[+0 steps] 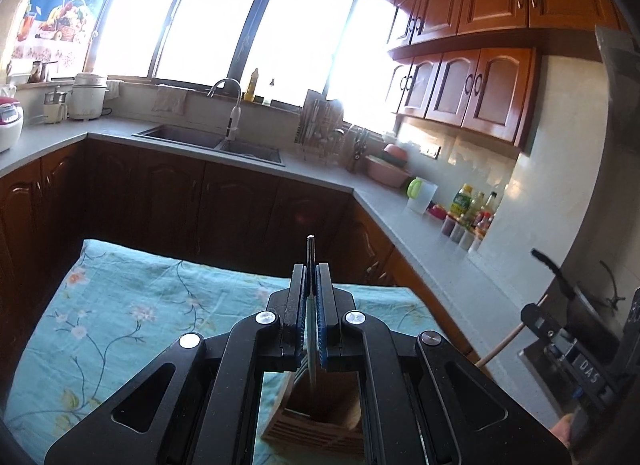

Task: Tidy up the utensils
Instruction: 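Lift the knife with the left tool into the holder while the right tool inserts the chopsticks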

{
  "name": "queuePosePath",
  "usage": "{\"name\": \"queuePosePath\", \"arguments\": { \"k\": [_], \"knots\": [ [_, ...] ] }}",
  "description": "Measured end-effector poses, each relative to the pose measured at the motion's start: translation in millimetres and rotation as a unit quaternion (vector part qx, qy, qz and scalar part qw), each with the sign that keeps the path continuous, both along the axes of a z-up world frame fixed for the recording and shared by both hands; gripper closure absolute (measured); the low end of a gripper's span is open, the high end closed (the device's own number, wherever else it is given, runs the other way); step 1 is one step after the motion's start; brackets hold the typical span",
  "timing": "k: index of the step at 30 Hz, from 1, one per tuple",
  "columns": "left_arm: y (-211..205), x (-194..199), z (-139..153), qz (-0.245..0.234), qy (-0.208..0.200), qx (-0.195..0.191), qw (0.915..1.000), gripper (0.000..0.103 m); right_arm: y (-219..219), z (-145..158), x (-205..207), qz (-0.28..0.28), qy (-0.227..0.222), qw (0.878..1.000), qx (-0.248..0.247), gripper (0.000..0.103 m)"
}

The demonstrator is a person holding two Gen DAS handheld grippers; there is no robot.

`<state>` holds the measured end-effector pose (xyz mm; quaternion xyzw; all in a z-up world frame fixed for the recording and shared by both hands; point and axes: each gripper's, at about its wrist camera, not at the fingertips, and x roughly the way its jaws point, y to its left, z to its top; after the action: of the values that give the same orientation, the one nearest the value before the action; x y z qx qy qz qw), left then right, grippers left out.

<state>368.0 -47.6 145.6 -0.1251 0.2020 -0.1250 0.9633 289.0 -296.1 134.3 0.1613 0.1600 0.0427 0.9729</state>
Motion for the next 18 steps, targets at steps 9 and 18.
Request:
{"name": "queuePosePath", "arguments": {
  "k": [9,18],
  "knots": [
    [-15.3,5.6,-31.6,-0.022,0.036,0.019,0.9989,0.099,1.2,-35.5,13.9,0.007,0.048,0.999,0.012,0.098],
    [-21.8,6.9,-35.6,-0.028,0.037,0.033,0.9984,0.099,-0.4,-39.2,14.7,0.012,0.06,0.998,0.019,0.098]
  ]
}}
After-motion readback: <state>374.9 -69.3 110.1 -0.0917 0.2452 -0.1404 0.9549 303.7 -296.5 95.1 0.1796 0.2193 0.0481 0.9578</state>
